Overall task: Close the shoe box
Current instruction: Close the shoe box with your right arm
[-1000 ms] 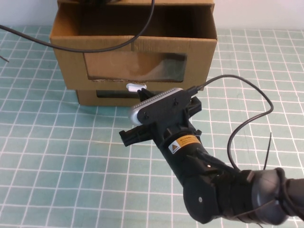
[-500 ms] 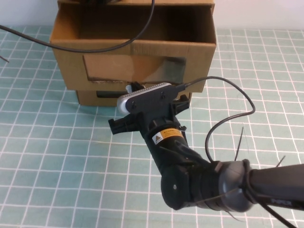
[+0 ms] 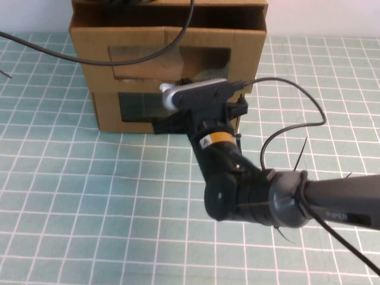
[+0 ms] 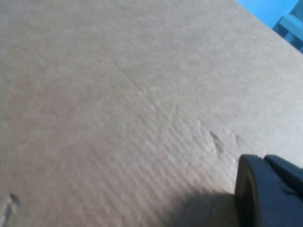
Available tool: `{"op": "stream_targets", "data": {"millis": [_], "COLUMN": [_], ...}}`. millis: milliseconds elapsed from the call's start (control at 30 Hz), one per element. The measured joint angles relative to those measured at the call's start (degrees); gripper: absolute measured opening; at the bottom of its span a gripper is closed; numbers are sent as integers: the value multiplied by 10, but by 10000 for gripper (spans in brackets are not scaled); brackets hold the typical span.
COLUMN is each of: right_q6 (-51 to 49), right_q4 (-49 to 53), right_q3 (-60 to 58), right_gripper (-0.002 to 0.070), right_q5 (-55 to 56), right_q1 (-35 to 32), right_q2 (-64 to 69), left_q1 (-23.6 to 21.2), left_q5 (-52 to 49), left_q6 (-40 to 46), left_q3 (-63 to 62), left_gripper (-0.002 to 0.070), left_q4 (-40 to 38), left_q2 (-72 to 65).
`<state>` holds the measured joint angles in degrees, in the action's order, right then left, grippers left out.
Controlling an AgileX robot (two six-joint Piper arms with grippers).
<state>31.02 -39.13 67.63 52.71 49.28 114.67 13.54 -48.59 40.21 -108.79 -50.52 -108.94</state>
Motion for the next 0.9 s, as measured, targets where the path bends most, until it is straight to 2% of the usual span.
{"op": "stream_targets", "data": {"millis": [300,733,900], "right_q6": [2,50,57], "right_q4": [21,20,-3], "right_q3": [16,16,16], "right_gripper": [-14,-14,-14], "right_q5": [-25,-44,-37], "right_q1": [-17,29,28], "right_q2": [4,4,4], "left_q1": [0,0,0], "left_q5": [1,2,3], "left_q6": [0,0,0], "left_q3": [0,0,0], "left_gripper": [-5,-5,-5], "left_q4": [0,0,0], "left_q2": [0,0,0]}}
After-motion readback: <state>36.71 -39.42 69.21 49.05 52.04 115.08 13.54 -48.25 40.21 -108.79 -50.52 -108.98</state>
